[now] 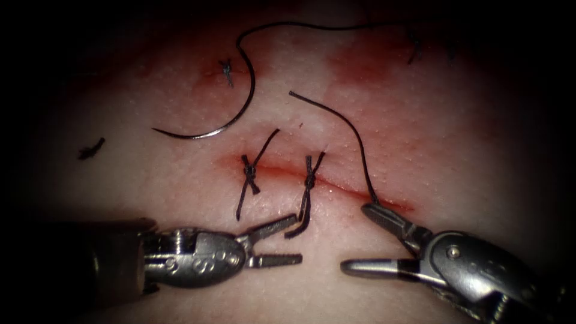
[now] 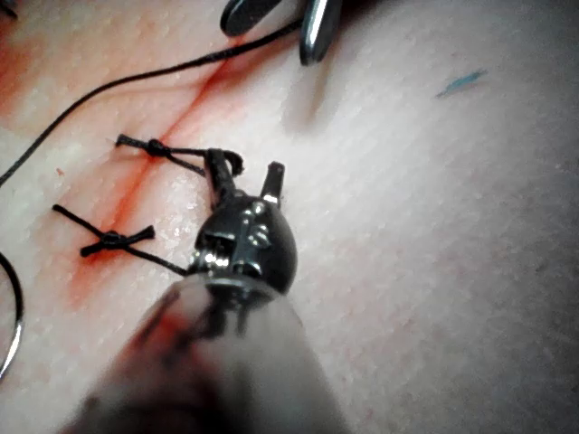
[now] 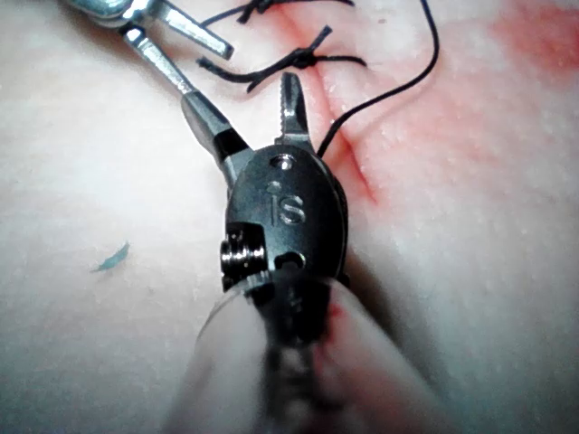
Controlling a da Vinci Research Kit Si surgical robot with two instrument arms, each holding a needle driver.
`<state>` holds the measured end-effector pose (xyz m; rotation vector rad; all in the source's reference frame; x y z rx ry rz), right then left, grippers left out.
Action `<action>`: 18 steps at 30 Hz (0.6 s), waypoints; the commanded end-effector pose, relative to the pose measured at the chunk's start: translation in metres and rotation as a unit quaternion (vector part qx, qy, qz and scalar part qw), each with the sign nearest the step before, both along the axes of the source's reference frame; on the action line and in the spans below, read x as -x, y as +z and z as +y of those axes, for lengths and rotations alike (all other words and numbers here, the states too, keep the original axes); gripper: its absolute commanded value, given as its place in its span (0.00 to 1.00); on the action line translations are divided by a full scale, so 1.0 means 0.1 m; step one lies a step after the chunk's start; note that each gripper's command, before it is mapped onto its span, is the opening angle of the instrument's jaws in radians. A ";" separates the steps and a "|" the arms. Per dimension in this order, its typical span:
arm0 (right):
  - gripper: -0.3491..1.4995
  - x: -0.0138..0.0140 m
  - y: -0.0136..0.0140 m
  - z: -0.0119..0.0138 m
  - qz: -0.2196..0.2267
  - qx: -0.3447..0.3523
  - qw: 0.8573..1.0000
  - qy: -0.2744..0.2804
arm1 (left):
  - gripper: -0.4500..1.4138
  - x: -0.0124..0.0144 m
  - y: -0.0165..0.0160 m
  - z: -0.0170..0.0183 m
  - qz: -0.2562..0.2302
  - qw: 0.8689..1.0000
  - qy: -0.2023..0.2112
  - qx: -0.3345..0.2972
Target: Wound Closure
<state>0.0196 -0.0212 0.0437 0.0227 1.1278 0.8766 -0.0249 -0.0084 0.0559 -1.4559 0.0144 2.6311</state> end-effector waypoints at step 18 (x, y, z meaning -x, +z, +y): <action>0.97 -0.042 0.028 0.012 -0.065 0.111 0.990 -0.056 | 0.00 -0.005 -0.006 0.027 -0.005 1.000 -0.006 -0.014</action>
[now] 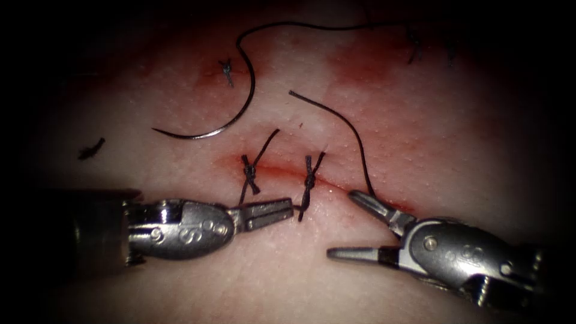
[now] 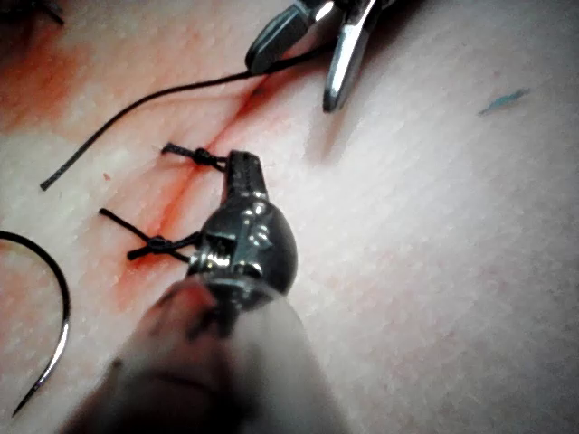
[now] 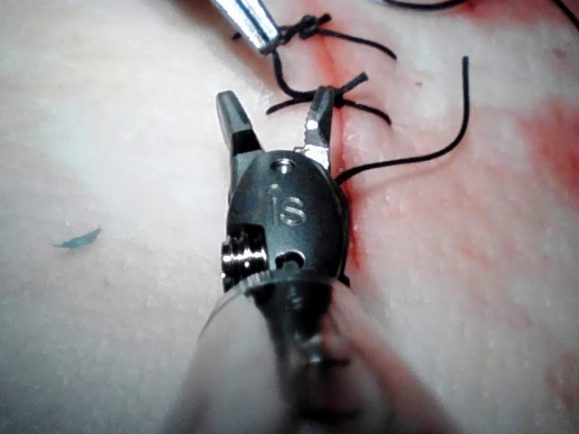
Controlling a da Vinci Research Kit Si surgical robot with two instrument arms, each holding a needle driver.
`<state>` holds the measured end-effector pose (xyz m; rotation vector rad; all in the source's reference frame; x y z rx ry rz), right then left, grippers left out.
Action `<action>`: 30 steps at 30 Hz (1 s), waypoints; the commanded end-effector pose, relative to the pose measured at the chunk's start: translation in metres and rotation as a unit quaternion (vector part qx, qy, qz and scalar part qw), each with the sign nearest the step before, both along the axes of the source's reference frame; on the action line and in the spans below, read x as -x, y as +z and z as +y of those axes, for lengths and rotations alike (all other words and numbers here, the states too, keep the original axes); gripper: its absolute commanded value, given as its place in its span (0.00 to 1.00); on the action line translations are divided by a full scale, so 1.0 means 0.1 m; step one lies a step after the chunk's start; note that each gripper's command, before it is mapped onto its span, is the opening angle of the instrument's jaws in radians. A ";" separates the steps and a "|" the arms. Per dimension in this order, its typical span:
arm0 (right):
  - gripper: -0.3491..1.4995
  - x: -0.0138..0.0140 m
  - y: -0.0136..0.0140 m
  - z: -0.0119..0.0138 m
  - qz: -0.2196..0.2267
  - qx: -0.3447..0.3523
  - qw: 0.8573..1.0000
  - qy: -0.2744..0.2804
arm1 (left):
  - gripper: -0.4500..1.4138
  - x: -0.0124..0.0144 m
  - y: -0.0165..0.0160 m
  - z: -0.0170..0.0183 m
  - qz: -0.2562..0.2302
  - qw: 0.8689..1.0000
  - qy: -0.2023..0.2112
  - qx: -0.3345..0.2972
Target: Wound Closure
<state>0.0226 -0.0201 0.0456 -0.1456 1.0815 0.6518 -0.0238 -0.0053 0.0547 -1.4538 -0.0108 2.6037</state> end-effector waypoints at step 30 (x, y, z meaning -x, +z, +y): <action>0.95 -0.096 0.056 0.015 -0.075 0.134 0.987 -0.051 | 0.00 0.004 -0.008 -0.004 -0.002 1.000 0.002 -0.004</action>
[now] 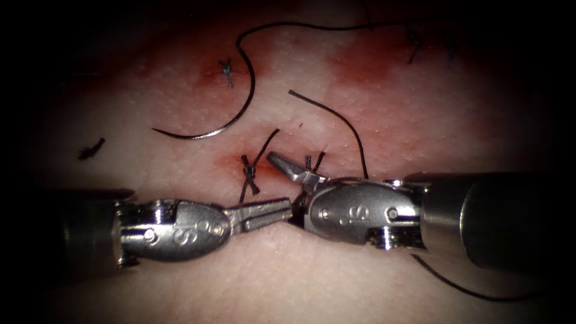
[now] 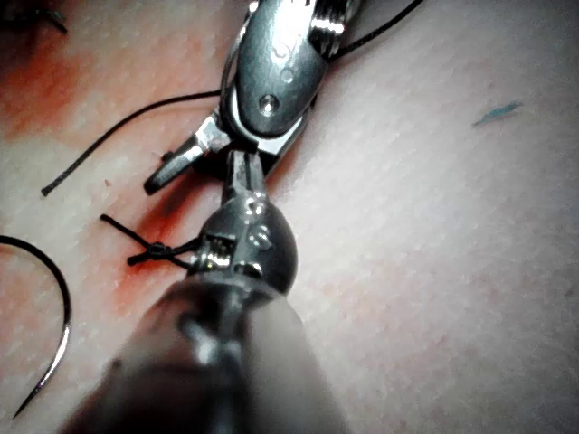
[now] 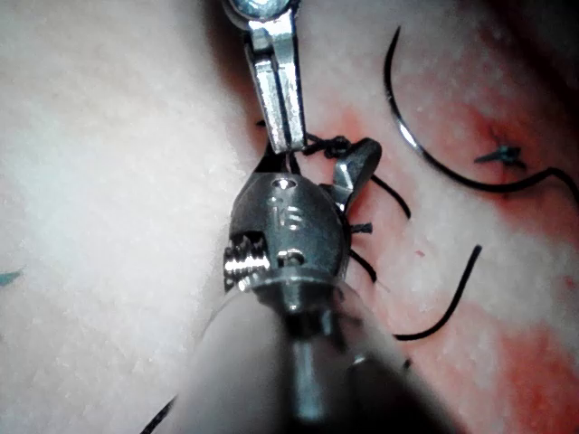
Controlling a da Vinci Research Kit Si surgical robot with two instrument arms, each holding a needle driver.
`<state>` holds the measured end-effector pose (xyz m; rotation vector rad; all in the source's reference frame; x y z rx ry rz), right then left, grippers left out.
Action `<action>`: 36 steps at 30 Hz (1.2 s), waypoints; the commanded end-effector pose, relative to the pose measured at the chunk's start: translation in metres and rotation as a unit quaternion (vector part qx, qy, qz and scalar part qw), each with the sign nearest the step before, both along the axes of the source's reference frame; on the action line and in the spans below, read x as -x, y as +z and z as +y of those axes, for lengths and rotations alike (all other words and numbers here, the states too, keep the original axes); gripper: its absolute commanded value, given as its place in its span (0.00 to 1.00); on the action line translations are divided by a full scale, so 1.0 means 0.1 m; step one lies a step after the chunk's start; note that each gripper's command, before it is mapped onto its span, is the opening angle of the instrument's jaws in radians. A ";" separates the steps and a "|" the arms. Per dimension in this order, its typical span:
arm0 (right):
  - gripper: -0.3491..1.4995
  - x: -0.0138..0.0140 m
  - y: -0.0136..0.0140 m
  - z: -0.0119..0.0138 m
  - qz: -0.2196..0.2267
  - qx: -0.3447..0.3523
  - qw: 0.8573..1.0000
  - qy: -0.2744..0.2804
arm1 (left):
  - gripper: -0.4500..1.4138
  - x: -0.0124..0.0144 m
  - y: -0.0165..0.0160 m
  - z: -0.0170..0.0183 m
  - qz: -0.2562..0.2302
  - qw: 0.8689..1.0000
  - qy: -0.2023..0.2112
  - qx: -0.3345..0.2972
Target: Wound Closure
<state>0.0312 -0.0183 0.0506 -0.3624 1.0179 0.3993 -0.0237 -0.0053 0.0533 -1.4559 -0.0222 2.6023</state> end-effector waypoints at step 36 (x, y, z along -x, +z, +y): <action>0.93 0.064 -0.036 -0.035 0.019 -0.098 0.992 0.073 | 0.00 -0.094 -0.028 0.009 0.026 0.999 -0.025 0.006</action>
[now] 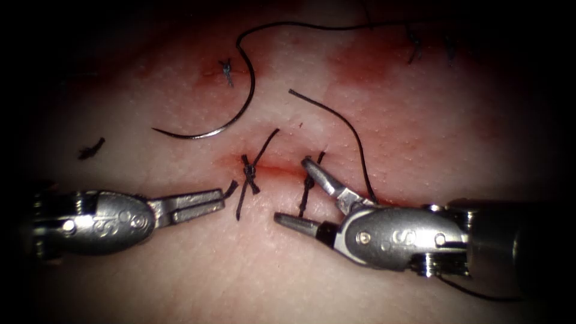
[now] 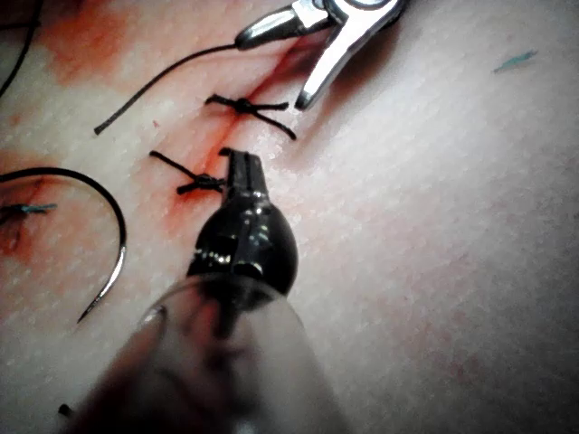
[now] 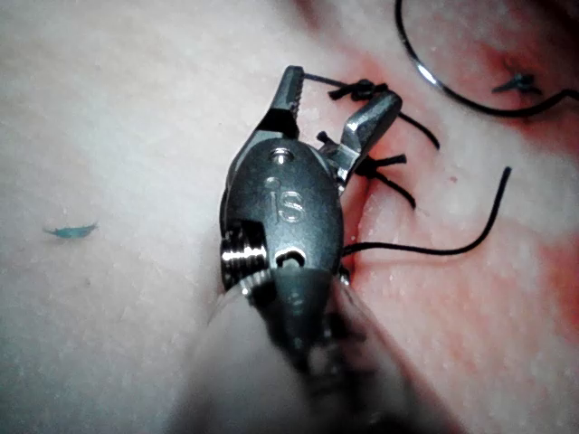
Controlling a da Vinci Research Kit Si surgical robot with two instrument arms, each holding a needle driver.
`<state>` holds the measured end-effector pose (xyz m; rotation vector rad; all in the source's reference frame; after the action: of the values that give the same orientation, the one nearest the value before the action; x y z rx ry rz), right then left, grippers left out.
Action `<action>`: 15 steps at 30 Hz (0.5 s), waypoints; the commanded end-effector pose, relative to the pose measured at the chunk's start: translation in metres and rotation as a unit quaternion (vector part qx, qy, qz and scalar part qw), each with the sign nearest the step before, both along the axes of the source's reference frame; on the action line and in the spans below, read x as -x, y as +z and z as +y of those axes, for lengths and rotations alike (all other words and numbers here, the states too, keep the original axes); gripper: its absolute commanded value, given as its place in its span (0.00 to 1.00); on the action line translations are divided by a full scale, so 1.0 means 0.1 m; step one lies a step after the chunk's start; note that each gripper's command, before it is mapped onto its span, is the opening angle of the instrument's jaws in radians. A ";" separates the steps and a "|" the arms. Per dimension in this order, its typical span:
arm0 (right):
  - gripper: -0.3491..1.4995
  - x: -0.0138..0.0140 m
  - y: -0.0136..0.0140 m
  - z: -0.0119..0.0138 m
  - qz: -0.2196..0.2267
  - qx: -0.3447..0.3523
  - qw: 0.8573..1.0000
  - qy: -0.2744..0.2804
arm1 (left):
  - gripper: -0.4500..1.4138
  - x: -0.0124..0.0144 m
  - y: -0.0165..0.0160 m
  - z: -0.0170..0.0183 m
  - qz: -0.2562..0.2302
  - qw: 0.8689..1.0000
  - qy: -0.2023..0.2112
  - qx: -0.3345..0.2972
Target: Wound Closure
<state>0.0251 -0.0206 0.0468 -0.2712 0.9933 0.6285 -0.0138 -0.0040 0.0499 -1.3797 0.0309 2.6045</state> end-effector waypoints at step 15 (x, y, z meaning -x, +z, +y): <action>0.00 0.042 -0.043 -0.018 -0.023 0.049 0.993 -0.107 | 0.00 -0.099 0.075 -0.017 0.042 0.997 -0.052 -0.042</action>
<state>0.0201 -0.0216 0.0419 -0.2489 0.9981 0.3879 -0.0031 -0.0051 0.0573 -1.1960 0.0062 2.5389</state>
